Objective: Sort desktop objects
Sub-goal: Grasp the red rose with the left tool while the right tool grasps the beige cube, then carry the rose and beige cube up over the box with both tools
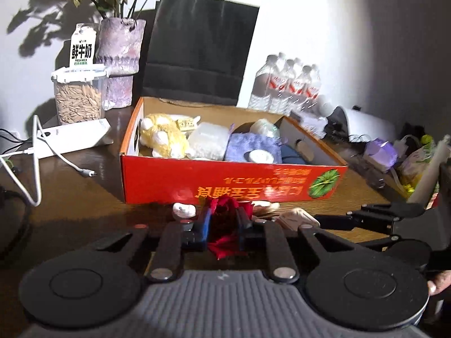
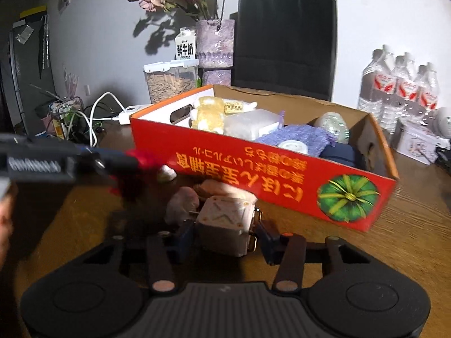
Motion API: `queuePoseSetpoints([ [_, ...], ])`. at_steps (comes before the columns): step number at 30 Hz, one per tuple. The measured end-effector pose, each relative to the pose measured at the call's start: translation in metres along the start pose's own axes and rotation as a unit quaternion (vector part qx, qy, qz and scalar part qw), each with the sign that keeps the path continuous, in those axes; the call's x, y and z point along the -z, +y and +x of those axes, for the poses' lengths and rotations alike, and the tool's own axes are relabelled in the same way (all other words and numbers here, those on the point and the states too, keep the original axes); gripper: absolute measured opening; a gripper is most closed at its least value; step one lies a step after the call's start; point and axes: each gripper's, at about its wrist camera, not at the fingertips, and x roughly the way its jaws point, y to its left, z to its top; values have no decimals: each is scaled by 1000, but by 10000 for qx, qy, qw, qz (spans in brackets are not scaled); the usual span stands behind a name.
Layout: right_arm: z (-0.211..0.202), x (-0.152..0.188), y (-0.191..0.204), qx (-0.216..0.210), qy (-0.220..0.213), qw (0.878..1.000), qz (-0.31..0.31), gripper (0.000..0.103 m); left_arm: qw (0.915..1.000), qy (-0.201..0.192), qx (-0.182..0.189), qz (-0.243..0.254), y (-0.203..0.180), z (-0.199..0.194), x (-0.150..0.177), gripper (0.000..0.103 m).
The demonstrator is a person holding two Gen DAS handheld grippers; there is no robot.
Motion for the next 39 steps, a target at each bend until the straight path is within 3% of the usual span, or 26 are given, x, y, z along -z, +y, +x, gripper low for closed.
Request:
queuePoseSetpoints([
  [12, -68, 49, 1, 303, 105, 9994, 155, 47, 9968, 644, 288, 377, -27, -27, 52, 19],
  [15, -77, 57, 4, 297, 131, 9993, 198, 47, 9962, 594, 320, 549, -33, -32, 60, 22],
  [16, -79, 60, 5, 289, 123, 9993, 203, 47, 9959, 597, 331, 598, -35, -33, 61, 25],
  [18, -84, 63, 8, 275, 126, 9993, 211, 47, 9955, 621, 276, 653, -37, -34, 64, 42],
  [20, -86, 65, 10, 274, 121, 9994, 198, 49, 9948, 642, 233, 760, -40, -34, 67, 54],
  [23, -91, 65, 11, 316, 33, 9994, 164, 66, 9943, 654, 212, 819, -43, -33, 70, 72],
  [26, -94, 65, 11, 303, -70, 9994, 171, 70, 9950, 602, 171, 776, -40, -32, 70, 81],
  [35, -75, 58, 14, 253, -91, 9996, 100, 73, 9962, 701, 226, 462, -30, -16, 70, 80],
  [37, -70, 57, 15, 265, -76, 9996, 80, 73, 9961, 699, 229, 485, -30, -15, 71, 74],
  [39, -66, 57, 16, 265, -72, 9996, 52, 73, 9961, 671, 215, 533, -31, -16, 72, 57],
])
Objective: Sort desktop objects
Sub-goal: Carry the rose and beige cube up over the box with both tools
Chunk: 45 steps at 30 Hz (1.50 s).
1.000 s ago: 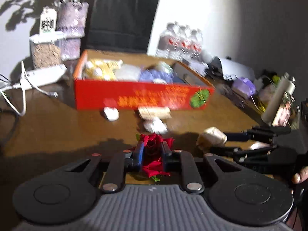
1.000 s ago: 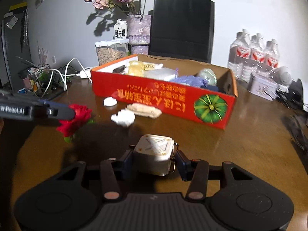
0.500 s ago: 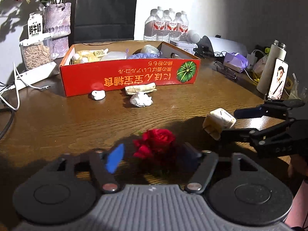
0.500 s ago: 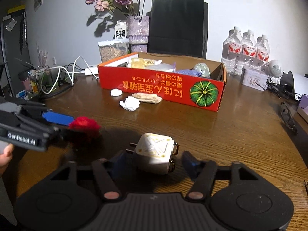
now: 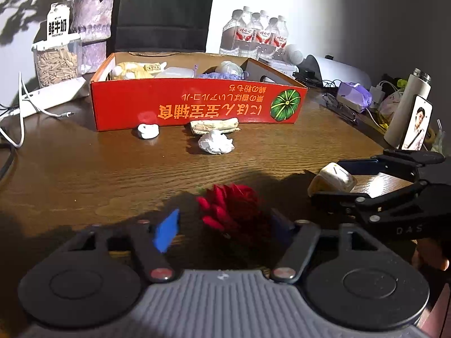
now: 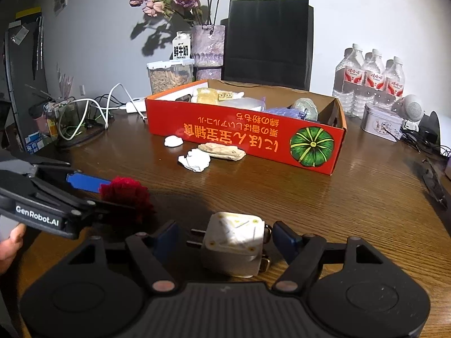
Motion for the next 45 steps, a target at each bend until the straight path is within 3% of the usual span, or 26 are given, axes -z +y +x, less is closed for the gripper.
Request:
queuePoseSetpoints([
  [1, 1, 0, 1, -7, 2, 10000, -15, 72, 10000, -5, -2, 4, 0, 0, 0, 54],
  [2, 3, 0, 1, -14, 16, 10000, -26, 71, 10000, -9, 5, -11, 0, 0, 0, 43],
  [5, 5, 1, 3, -22, 34, 10000, -48, 64, 9999, -20, 12, -117, 3, 0, -1, 36],
  [16, -17, -1, 3, 70, -153, 9999, 30, 57, 9985, -538, 33, -90, -3, -32, -12, 34],
  [30, -27, -6, -8, 198, -279, 9992, 204, 58, 9976, -684, -53, -84, 3, -33, -28, 34],
  [35, -28, -33, -27, 236, -555, 9978, 275, 58, 9958, -907, -135, -51, 17, -25, -71, 34],
  [39, -10, -79, -56, 324, -779, 9955, 428, 58, 9943, -1047, -203, 60, 29, -4, -124, 34],
  [45, 61, -163, -111, 278, -585, 9944, 834, 58, 9986, -444, -251, -135, 68, 75, -192, 34],
])
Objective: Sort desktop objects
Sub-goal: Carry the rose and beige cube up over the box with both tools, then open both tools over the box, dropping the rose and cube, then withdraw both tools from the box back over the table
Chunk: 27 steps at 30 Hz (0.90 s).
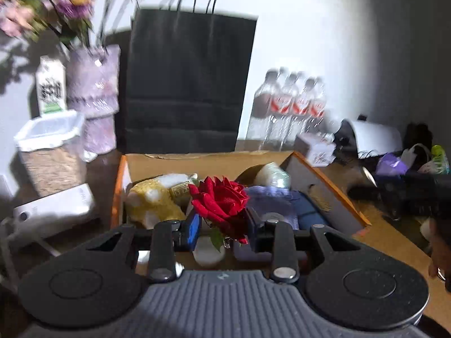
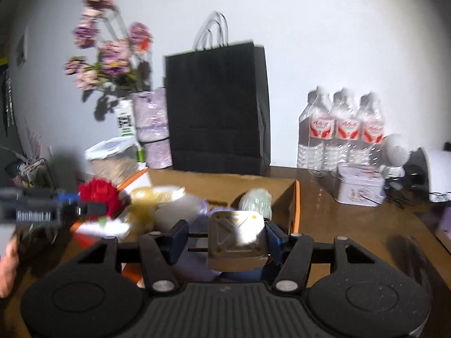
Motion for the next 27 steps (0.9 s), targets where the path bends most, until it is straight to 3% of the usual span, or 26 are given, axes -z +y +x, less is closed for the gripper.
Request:
queuePoseSetpoints([
  [5, 97, -37, -23, 134, 825, 9964, 118, 58, 9976, 499, -488, 27, 23, 56, -16, 34],
  [8, 143, -41, -29, 388, 1313, 9905, 163, 58, 9960, 847, -223, 191, 35, 66, -12, 36],
  [10, 159, -39, -28, 550, 1402, 9886, 38, 58, 9954, 783, -349, 428, 35, 67, -6, 43],
  [12, 169, -39, -28, 749, 1311, 9885, -78, 58, 9952, 702, -462, 501, 36, 67, -3, 64],
  [14, 164, -41, -26, 910, 1079, 9899, -151, 63, 9963, 557, -519, 388, 39, 62, -7, 75],
  [16, 149, -44, -24, 971, 732, 9925, -122, 77, 9977, 393, -495, 244, 41, 53, -13, 76],
  [22, 96, -41, -6, 708, 283, 9969, -212, 80, 9974, 65, -693, 177, 25, 20, -21, 92],
  [27, 45, -10, 17, 474, 228, 9981, -313, 80, 9969, -203, -707, 264, -2, -21, 1, 98],
])
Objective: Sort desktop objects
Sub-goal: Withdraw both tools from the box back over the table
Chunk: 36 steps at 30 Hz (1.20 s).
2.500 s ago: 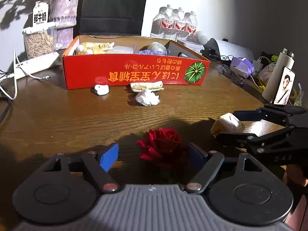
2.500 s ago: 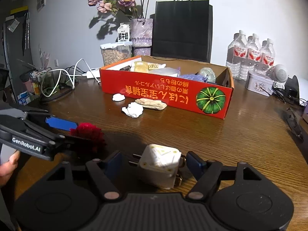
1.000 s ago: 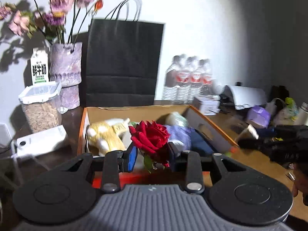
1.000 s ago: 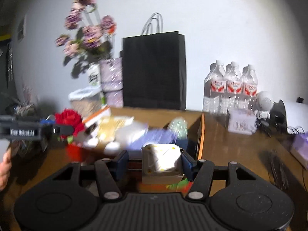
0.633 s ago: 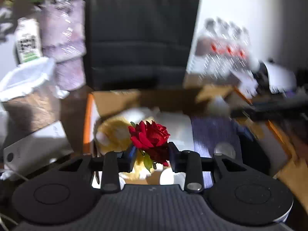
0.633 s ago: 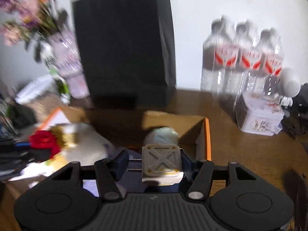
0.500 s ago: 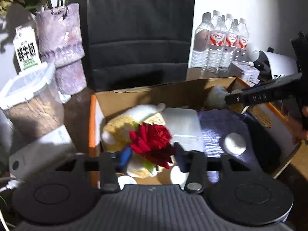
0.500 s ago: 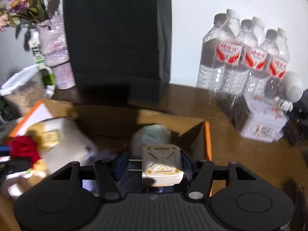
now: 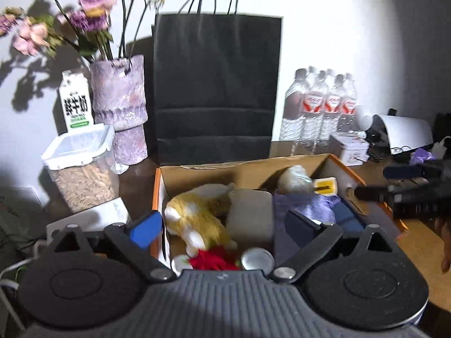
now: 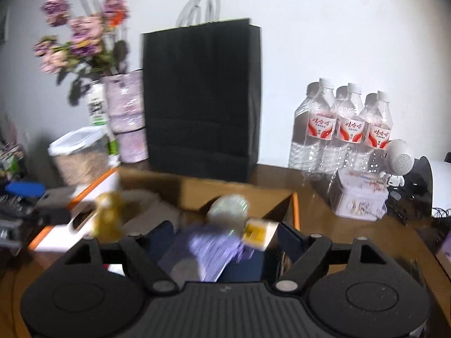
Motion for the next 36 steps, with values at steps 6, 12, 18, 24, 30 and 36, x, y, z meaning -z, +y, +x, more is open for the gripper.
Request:
queuePoseSetpoints([
  [6, -65, 56, 33, -187, -241, 9991, -298, 87, 9996, -283, 25, -33, -20, -59, 42, 103],
  [12, -91, 124, 61, -299, 165, 9984, -456, 88, 9990, -86, 166, -408, -31, -90, 108, 103],
  [18, -110, 169, 72, -357, 426, 9977, -380, 88, 9985, 249, 179, -450, -41, -106, 159, 103],
  [24, -125, 186, 77, -317, 448, 9980, -312, 88, 9983, 407, 6, -420, -43, -109, 182, 103],
  [30, -126, 189, 72, -301, 444, 9985, -131, 88, 9987, 440, -63, -264, -49, -107, 190, 103],
  [36, -125, 190, 71, -289, 484, 9984, -41, 88, 9979, 552, -32, -335, -47, -102, 191, 103],
])
